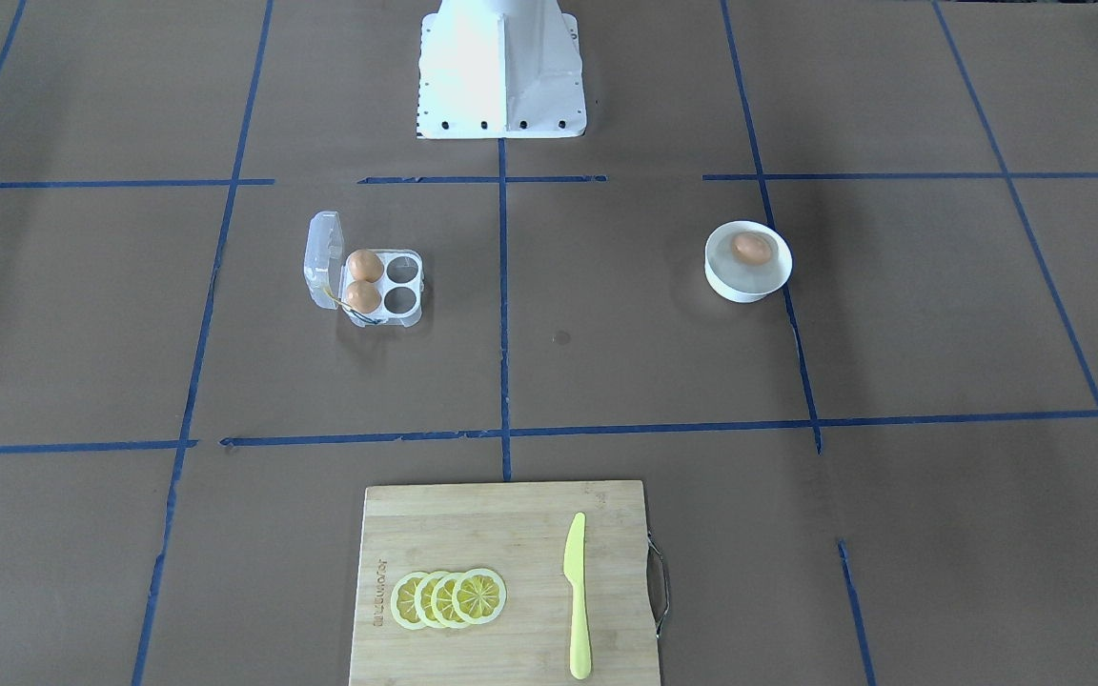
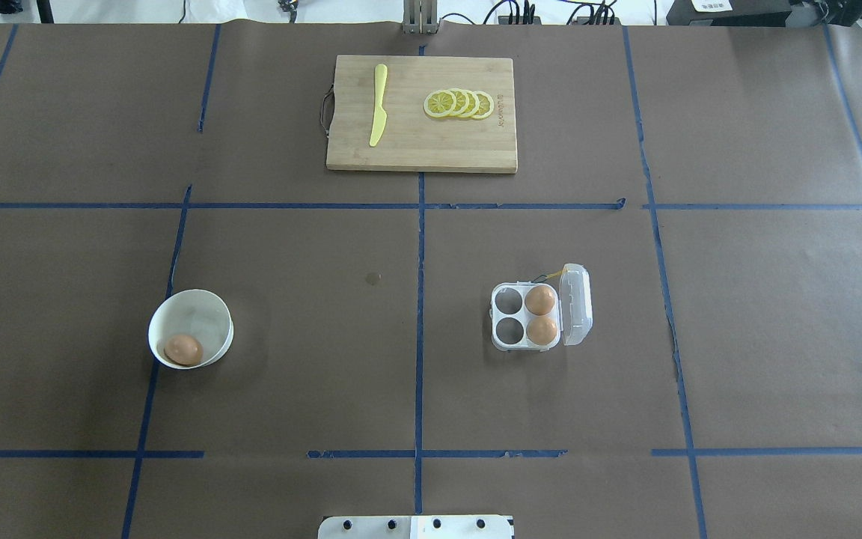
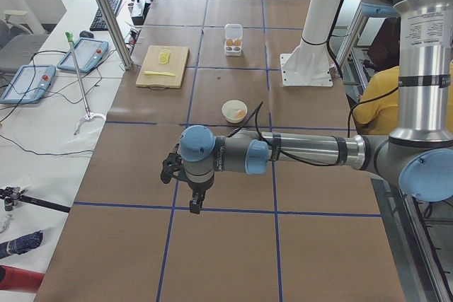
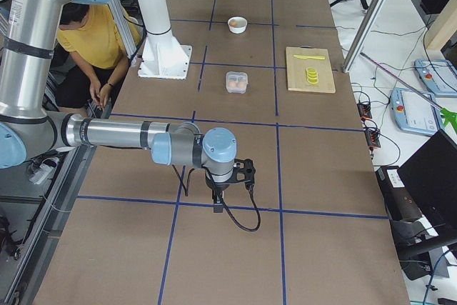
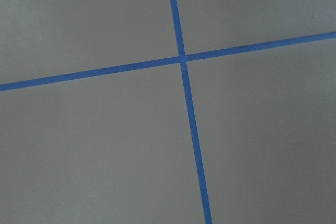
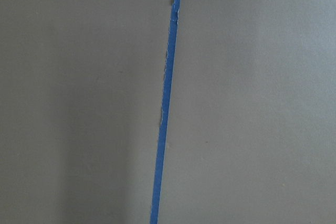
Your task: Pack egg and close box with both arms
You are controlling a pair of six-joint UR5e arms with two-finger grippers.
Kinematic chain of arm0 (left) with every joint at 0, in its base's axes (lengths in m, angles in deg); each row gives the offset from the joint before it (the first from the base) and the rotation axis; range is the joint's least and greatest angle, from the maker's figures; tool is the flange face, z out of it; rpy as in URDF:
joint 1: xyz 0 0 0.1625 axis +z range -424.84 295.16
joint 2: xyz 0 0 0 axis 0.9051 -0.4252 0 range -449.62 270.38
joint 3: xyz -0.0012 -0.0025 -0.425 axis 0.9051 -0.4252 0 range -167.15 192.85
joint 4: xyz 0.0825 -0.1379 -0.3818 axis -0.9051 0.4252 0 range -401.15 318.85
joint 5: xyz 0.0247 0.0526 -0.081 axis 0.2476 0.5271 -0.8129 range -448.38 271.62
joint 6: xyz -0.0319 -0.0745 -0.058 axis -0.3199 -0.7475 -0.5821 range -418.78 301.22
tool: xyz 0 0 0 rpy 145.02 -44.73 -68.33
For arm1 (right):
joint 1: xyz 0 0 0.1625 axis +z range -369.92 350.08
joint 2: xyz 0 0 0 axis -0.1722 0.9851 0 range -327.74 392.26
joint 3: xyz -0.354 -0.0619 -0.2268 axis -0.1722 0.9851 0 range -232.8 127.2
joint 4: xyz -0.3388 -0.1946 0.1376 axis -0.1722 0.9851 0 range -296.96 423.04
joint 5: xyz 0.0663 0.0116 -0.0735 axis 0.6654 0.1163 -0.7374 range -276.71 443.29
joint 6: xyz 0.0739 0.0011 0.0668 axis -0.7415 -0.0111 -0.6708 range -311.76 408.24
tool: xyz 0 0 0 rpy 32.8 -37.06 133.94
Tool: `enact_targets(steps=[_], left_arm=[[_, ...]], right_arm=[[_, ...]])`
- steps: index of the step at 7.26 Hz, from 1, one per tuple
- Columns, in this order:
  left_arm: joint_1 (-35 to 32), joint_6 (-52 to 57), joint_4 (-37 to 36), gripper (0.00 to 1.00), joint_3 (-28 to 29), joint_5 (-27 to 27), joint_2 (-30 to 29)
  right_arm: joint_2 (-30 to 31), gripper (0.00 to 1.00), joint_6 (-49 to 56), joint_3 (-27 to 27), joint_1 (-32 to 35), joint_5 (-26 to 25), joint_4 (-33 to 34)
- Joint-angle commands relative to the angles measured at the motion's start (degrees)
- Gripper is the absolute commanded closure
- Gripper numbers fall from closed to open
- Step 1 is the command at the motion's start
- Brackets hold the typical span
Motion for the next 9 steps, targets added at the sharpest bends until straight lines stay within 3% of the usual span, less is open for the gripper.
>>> enact_targets(steps=[1, 4, 6, 9], left_arm=[[-0.09, 0.5, 0.71, 0.0, -1.2, -0.01, 0.01], [-0.09, 0.5, 0.98, 0.0, -3.93, -0.36, 0.1], [0.0, 0.06, 8.42, 0.0, -3.67, -0.36, 0.01], [0.0, 0.06, 31.58, 0.0, -0.53, -0.8, 0.53]], right_arm=[[-0.09, 0.0, -0.22, 0.35, 0.0, 0.35, -0.03], [-3.75, 0.0, -0.57, -0.25, 0.0, 0.44, -0.29], [-7.19, 0.0, -0.83, -0.44, 0.0, 0.35, -0.38], [-9.23, 0.0, -0.83, -2.72, 0.0, 0.7, -3.44]])
